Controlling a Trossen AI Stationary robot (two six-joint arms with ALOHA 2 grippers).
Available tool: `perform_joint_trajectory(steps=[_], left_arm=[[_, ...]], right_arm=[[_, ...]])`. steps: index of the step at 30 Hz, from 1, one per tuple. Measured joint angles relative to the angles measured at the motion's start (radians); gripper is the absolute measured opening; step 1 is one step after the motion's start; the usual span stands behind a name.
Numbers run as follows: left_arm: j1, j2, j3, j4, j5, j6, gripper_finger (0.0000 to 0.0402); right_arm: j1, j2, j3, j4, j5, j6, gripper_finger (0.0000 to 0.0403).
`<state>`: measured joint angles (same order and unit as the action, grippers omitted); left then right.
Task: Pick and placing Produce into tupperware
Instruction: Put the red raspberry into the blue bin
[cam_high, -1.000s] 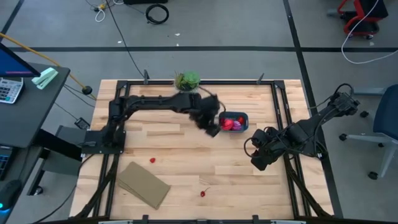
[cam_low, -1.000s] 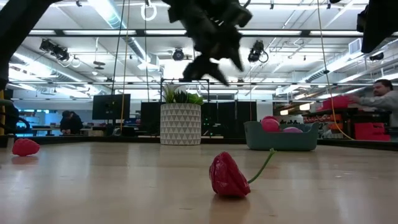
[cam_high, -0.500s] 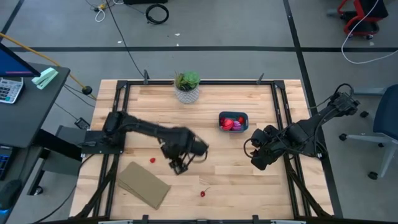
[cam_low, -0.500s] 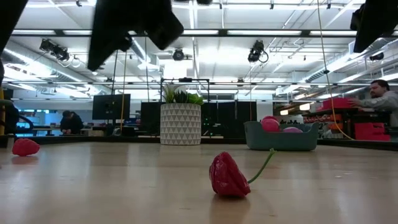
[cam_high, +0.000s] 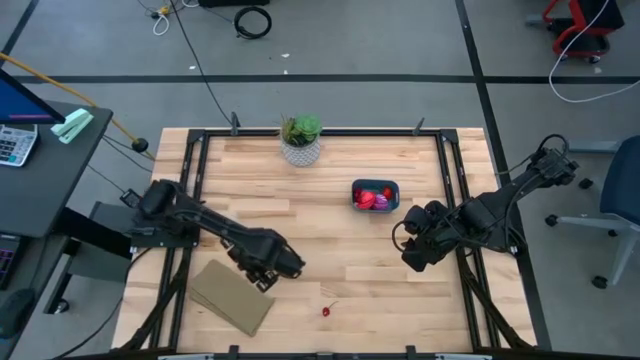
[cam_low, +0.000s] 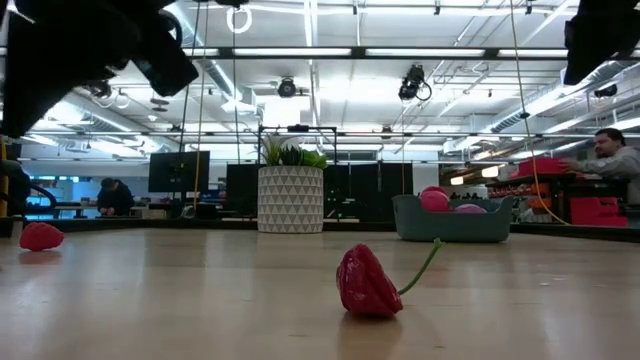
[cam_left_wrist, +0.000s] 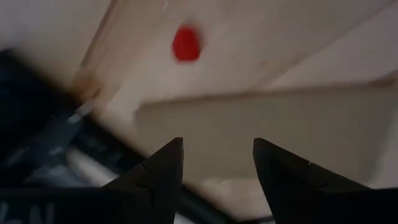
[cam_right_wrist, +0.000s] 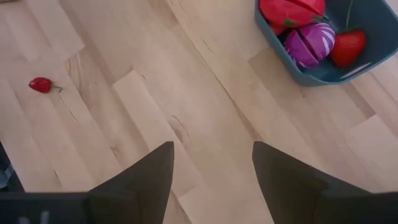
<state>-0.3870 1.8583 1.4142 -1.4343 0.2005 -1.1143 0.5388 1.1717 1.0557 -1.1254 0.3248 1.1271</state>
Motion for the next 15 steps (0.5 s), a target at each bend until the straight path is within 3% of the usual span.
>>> perform_joint_trajectory(steps=[5,9,15], left_arm=[[-0.004,-0.142,-0.177,0.227,-0.085,-0.082,0.0193],[-0.002,-0.218,-0.299,0.230,-0.144,-0.109,0.0195],[0.001,-0.251,-0.454,0.279,-0.144,-0.169,0.0212]], right_arm=[[0.000,0.000,0.000,0.000,0.000,0.006,0.0227],[0.000,0.000,0.000,0.002,0.000,0.006,0.0227],[0.000,0.000,0.000,0.009,0.001,0.006,0.0227]])
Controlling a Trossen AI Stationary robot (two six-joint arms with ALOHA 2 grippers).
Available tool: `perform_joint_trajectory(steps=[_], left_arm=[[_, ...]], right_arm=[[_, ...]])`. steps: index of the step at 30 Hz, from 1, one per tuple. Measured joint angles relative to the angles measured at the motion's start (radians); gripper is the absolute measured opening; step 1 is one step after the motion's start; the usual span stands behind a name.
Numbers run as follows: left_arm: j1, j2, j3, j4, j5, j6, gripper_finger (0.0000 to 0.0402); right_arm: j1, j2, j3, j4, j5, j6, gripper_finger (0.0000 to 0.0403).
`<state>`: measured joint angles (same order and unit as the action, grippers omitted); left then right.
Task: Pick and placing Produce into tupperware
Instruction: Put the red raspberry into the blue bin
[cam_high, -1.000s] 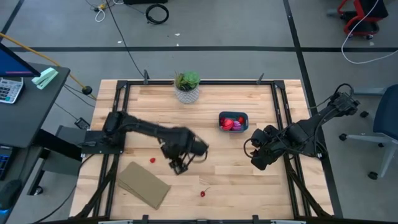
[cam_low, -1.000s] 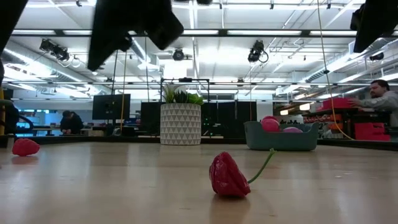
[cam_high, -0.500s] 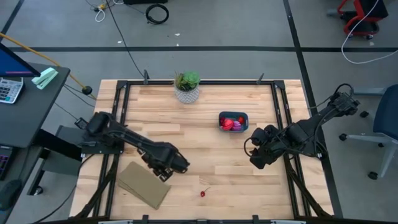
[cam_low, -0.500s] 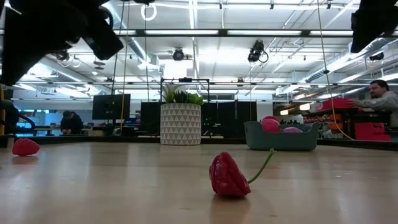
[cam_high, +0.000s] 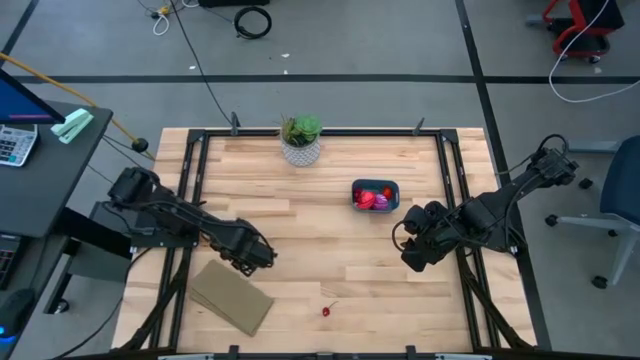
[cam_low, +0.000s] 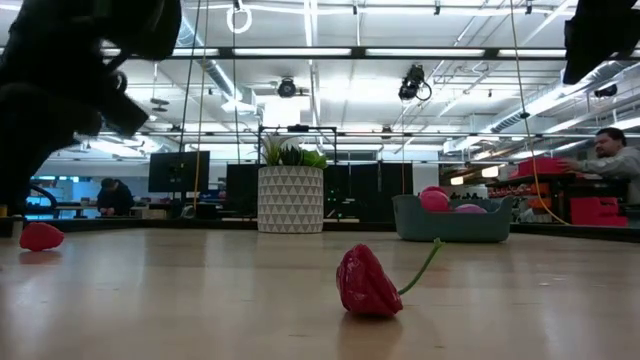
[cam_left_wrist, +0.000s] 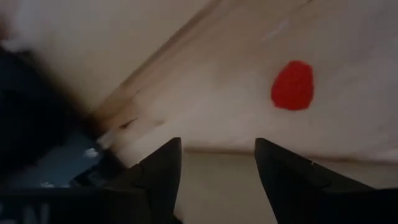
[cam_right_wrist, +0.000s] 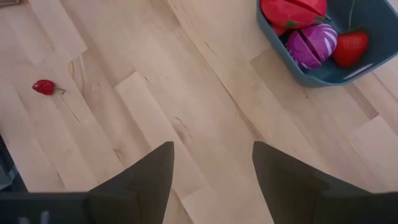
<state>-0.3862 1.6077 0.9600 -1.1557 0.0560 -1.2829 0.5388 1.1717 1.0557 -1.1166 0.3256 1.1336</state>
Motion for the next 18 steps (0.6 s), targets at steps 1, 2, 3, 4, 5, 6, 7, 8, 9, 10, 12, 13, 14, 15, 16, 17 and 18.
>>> perform_joint_trajectory(steps=[1,2,3,4,5,6,7,8,9,10,12,13,14,15,16,17,18], left_arm=[[0.001,0.000,-0.015,0.036,0.005,-0.012,0.0214],[0.002,0.000,-0.027,0.077,0.004,-0.014,0.0217],[0.002,0.000,-0.033,0.106,0.004,-0.014,0.0219],[0.002,0.000,-0.036,0.121,0.003,-0.011,0.0221],[0.002,0.000,-0.038,0.136,0.001,-0.009,0.0222],[0.003,0.000,-0.038,0.146,-0.003,-0.008,0.0223],[0.003,0.000,-0.038,0.160,-0.007,-0.007,0.0224],[0.003,0.000,-0.038,0.170,-0.010,-0.004,0.0224],[0.003,0.000,-0.037,0.171,-0.013,0.007,0.0224],[0.003,0.000,-0.037,0.165,-0.014,0.014,0.0224],[0.005,0.004,-0.038,0.168,-0.023,0.019,0.0224],[0.007,0.007,-0.038,0.178,-0.031,0.020,0.0224],[0.008,0.008,-0.038,0.184,-0.038,0.022,0.0224],[0.008,0.008,-0.038,0.189,-0.044,0.025,0.0224],[0.011,0.008,-0.038,0.194,-0.050,0.032,0.0224],[0.014,0.008,-0.038,0.198,-0.054,0.037,0.0224],[0.016,0.008,-0.038,0.202,-0.056,0.038,0.0224]], right_arm=[[0.000,0.000,0.000,0.001,0.000,0.000,0.0227],[0.000,0.000,0.000,0.002,0.000,0.000,0.0227],[0.000,0.000,0.000,0.005,0.000,0.000,0.0227],[0.000,0.000,0.000,0.007,0.000,0.000,0.0227],[0.000,0.000,0.000,0.007,0.000,0.000,0.0227],[0.000,0.000,0.000,0.007,0.000,0.000,0.0227],[0.000,0.000,0.000,0.007,0.000,0.000,0.0227],[0.000,0.000,0.000,0.007,0.000,-0.001,0.0227],[0.000,0.000,0.000,0.007,0.000,-0.001,0.0227],[0.000,0.000,0.000,0.007,0.001,-0.001,0.0227],[-0.004,0.000,0.000,0.007,0.005,-0.001,0.0227],[-0.008,0.000,0.000,0.007,0.006,-0.001,0.0227],[-0.012,0.000,0.000,0.007,0.007,-0.002,0.0227],[-0.018,0.000,0.000,0.007,0.007,-0.002,0.0227],[-0.024,0.000,0.000,0.007,0.009,-0.004,0.0227],[-0.031,0.000,0.000,0.007,0.011,-0.004,0.0227],[-0.037,0.000,0.000,0.007,0.016,-0.004,0.0227]])
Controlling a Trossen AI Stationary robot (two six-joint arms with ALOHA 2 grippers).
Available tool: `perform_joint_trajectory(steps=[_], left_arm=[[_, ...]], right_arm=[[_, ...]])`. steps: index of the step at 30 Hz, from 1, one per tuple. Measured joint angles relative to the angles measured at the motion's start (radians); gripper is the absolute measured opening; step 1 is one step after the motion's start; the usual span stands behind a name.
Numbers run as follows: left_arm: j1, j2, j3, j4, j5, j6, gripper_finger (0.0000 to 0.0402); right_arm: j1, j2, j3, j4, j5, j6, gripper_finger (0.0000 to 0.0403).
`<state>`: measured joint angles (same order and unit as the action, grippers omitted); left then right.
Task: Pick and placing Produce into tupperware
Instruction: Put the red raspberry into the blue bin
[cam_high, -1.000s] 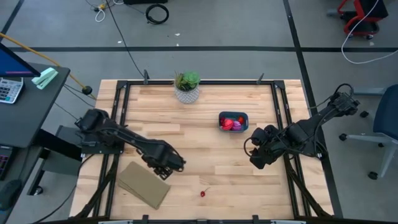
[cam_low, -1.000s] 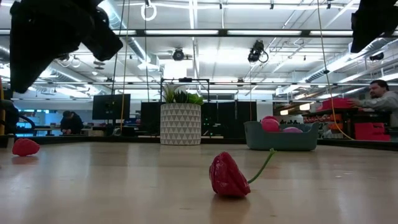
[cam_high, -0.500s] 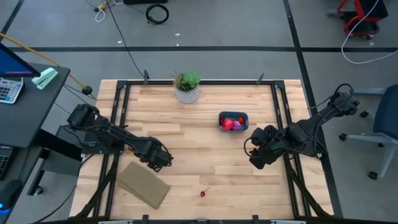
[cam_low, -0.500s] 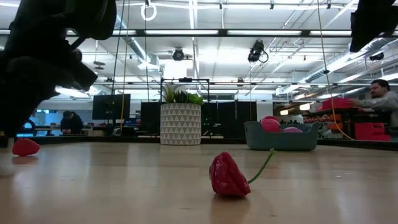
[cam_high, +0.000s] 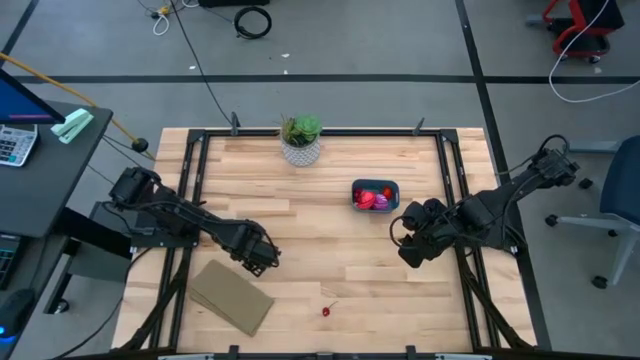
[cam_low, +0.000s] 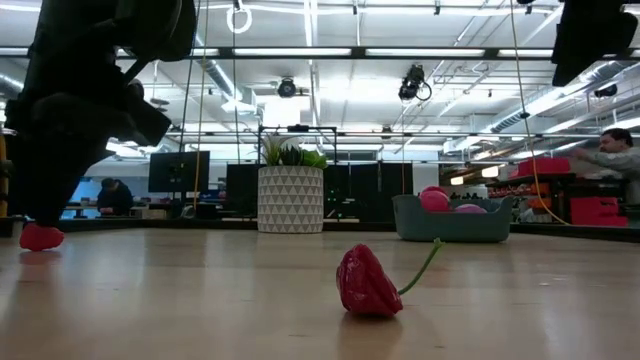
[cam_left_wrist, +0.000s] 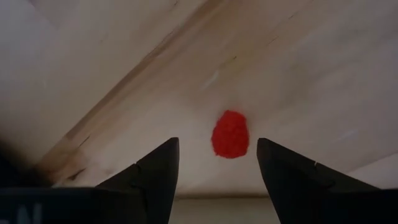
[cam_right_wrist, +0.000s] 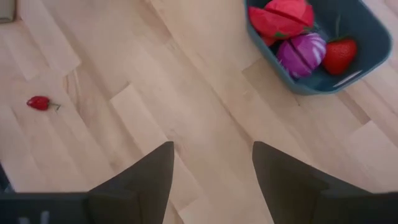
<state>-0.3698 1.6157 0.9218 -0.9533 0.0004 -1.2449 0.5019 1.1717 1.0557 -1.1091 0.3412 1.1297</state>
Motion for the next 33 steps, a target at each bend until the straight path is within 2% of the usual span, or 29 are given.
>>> perform_joint_trajectory(steps=[24,33], left_arm=[[0.012,0.000,0.000,0.046,-0.001,-0.058,0.0222],[-0.015,0.001,-0.087,0.107,0.005,-0.145,0.0222]], right_arm=[[-0.031,0.000,0.000,0.000,0.007,-0.008,0.0227],[-0.031,0.000,0.000,0.000,0.006,-0.008,0.0227]])
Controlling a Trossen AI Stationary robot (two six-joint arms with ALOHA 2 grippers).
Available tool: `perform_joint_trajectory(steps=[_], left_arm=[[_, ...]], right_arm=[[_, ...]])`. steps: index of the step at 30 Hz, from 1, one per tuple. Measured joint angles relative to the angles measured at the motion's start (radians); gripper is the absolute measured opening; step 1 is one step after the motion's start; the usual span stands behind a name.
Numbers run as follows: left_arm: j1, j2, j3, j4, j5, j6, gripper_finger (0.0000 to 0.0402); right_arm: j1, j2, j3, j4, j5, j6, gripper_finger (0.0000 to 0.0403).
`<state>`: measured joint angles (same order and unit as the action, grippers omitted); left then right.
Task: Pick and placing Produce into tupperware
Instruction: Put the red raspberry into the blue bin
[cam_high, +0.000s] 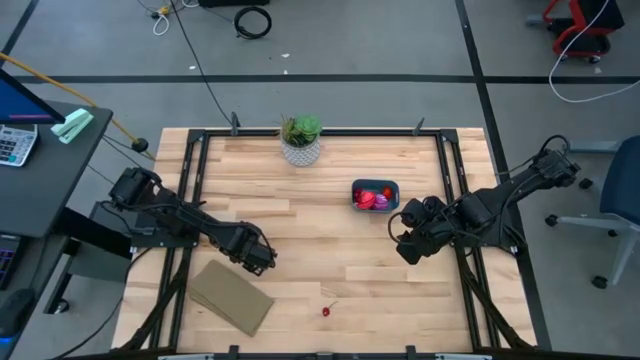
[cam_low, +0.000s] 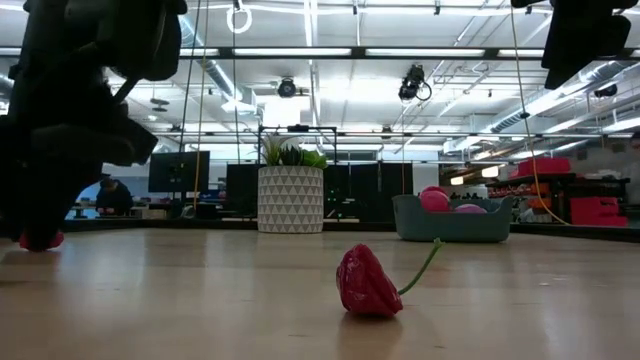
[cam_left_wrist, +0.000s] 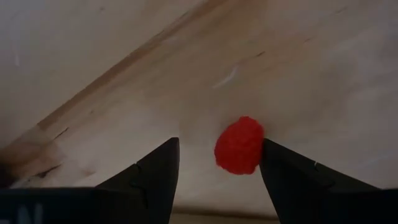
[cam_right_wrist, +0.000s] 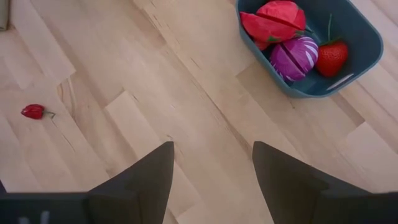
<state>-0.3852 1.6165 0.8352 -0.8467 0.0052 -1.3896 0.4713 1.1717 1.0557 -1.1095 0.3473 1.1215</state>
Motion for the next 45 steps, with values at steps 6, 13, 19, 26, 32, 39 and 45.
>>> perform_joint_trajectory(steps=[6,13,19,26,32,39,45], left_arm=[[-0.001,0.000,-0.001,0.071,-0.002,0.010,0.0218],[-0.001,-0.002,-0.013,0.131,-0.011,-0.006,0.0206],[-0.001,-0.003,-0.018,0.136,-0.012,-0.021,0.0173],[-0.001,-0.003,-0.018,0.141,-0.013,-0.055,0.0136],[0.001,-0.003,-0.016,0.142,-0.012,-0.101,0.0105],[0.018,0.002,0.054,0.183,-0.048,-0.121,0.0110],[0.103,0.002,0.152,0.318,-0.160,-0.104,0.0102]], right_arm=[[0.000,0.000,0.000,0.000,0.000,0.001,0.0227],[0.000,0.000,0.000,0.000,0.000,0.001,0.0227],[0.000,0.000,0.000,0.000,0.000,0.001,0.0227],[0.000,0.000,0.000,0.000,0.000,0.002,0.0227],[0.000,0.000,0.000,0.000,0.000,0.002,0.0227],[0.000,0.000,0.000,0.000,0.000,0.004,0.0227],[0.000,0.000,0.000,0.000,-0.022,0.067,0.0227]])
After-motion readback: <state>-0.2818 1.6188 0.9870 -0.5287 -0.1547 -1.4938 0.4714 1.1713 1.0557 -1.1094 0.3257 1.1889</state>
